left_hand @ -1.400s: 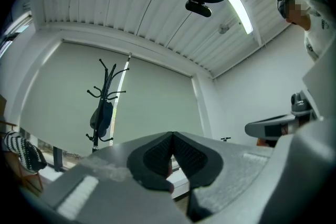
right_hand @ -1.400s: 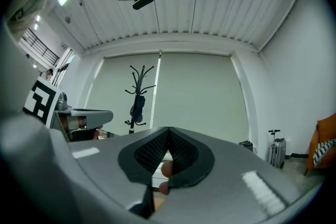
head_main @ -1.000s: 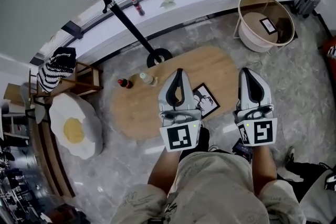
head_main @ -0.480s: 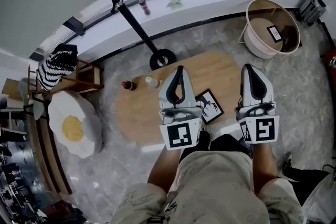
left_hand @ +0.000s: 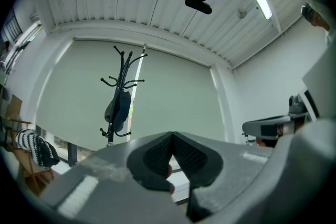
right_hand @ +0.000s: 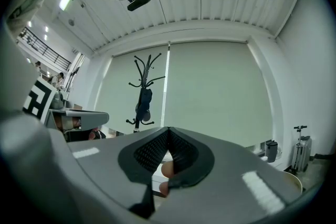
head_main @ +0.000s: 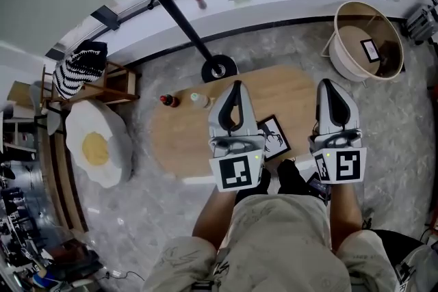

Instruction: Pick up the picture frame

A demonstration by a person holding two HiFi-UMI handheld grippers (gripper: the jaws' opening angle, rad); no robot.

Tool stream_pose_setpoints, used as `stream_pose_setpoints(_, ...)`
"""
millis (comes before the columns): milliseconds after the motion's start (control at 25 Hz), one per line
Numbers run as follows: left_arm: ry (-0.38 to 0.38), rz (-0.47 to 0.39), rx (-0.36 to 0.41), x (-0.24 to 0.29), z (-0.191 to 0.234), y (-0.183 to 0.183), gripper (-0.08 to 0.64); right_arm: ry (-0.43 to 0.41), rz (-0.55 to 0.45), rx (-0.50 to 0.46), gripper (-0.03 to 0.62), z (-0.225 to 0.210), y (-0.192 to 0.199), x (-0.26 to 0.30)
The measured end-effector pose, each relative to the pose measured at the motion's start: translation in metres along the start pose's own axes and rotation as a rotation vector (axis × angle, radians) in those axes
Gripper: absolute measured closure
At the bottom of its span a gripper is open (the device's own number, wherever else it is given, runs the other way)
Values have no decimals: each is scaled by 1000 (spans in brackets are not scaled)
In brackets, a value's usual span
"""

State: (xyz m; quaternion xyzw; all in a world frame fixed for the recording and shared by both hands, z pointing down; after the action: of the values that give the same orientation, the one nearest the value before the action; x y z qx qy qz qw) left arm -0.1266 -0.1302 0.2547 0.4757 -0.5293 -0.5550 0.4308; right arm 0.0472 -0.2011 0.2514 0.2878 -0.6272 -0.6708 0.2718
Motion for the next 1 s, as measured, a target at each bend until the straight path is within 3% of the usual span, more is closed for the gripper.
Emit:
stream_pose_setpoints(440,-75,54,0,8,-6,18,555,-64,28,33,591,-17,16,15)
stream_pose_setpoints(1000,-122,216,-30,8,7,85,555,-138,152,81,591,0,78,37)
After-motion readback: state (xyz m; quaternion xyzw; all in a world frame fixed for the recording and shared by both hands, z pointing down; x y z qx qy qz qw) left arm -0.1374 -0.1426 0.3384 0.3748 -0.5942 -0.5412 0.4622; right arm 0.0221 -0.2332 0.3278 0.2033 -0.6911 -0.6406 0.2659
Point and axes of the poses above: the fingertips, and each gripper's own axes: x forward along the fingers, z to its left, y out of its underside, the point moved 3 cm from there along -x, backward along the fingers, and after that the axes turned 4 degrees about z, right-handed, at the moved point
